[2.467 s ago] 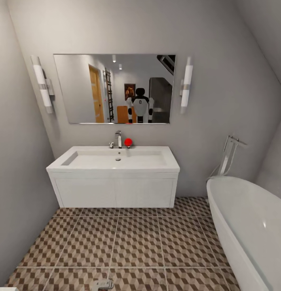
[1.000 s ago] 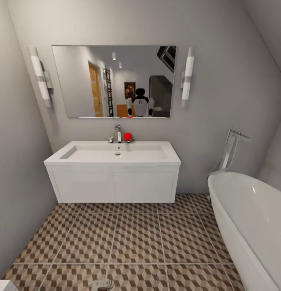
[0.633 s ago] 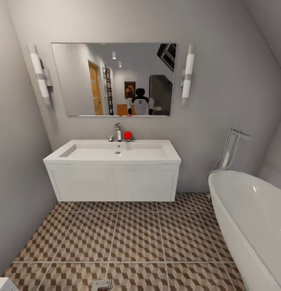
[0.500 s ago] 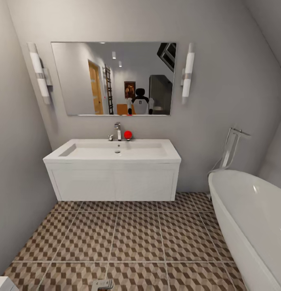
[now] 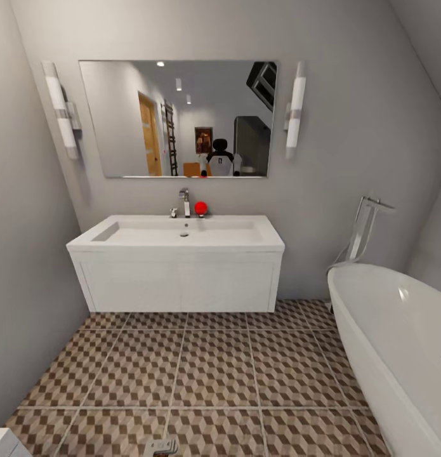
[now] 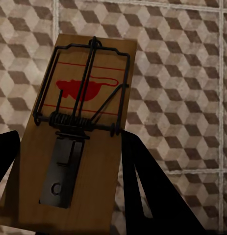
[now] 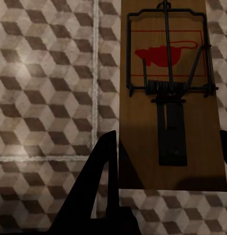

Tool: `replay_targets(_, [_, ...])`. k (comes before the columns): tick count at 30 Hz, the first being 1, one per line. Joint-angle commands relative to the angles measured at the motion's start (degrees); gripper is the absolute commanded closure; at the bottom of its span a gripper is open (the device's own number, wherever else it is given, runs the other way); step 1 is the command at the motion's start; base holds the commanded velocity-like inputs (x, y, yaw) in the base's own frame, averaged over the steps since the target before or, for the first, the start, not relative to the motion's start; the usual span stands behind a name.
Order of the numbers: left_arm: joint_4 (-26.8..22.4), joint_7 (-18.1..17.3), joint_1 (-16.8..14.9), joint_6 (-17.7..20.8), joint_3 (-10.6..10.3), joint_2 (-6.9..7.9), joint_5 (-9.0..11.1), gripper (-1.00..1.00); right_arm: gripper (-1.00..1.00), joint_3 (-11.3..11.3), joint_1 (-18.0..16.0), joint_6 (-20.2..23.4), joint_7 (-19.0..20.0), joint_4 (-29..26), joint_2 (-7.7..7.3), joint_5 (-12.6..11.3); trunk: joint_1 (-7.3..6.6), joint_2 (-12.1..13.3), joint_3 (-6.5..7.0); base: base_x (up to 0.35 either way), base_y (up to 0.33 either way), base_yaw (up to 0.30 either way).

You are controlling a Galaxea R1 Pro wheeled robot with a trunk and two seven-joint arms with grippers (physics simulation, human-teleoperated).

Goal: Take the four mousetraps from the cabinet in the bathroom and place them on the bathroom floor. Make sure all four end up on the same floor surface, and ensure that at least two of them are either under or directly next to the same bathroom sink.

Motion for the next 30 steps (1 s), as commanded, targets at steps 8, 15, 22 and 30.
replay_targets(8, [0.06, -0.02, -0.05, -0.10, -0.46, 0.00, 0.37, 1.00, 1.00, 0.14, -0.05, -0.18, -0.22, 0.08, -0.01, 0.16, 1.76, -3.25, -1.50, 0.000, 0.000, 0.000])
replay_targets(15, [0.06, -0.02, -0.04, -0.10, -0.46, 0.00, 0.37, 1.00, 1.00, 0.13, -0.05, -0.26, -0.22, 0.08, -0.02, 0.16, 3.30, -6.06, -2.75, 0.000, 0.000, 0.000])
replay_targets(22, [0.06, -0.02, -0.06, -0.10, -0.46, 0.00, 0.45, 1.00, 1.00, 0.14, -0.05, -0.24, -0.22, 0.08, -0.02, 0.16, 4.83, -8.87, -4.01, 0.000, 0.000, 0.000])
replay_targets(30, [0.06, -0.02, -0.02, -0.10, -0.46, 0.00, 0.46, 1.00, 1.00, 0.14, -0.05, -0.20, -0.22, 0.08, -0.02, 0.16, 6.59, -12.07, -5.45, 0.000, 0.000, 0.000])
